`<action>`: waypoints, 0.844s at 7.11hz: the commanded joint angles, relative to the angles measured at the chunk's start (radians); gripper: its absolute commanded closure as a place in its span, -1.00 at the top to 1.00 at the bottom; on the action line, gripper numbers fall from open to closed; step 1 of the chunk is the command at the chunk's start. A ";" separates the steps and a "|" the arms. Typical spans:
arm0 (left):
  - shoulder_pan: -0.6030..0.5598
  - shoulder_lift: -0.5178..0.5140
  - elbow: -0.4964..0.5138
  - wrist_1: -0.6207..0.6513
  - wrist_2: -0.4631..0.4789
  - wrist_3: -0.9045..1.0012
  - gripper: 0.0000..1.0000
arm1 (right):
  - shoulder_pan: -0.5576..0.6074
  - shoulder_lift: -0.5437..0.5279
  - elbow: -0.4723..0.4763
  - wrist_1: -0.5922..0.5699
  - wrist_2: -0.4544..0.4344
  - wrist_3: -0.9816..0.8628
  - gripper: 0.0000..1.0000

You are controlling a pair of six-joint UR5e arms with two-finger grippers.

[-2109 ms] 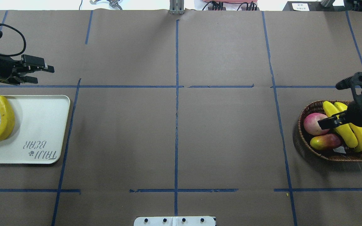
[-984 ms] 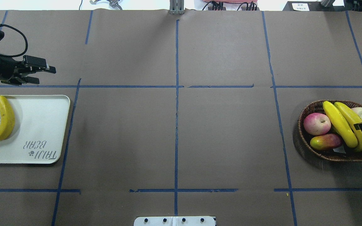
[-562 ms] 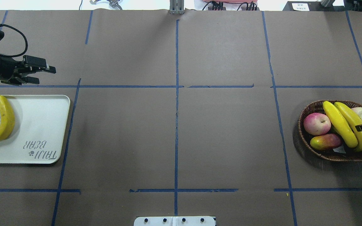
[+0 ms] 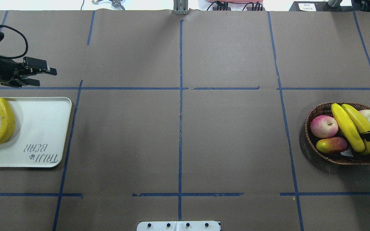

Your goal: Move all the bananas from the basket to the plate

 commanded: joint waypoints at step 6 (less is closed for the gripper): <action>0.005 -0.003 0.003 0.002 0.000 0.000 1.00 | 0.038 -0.015 0.114 -0.091 0.012 -0.030 -0.99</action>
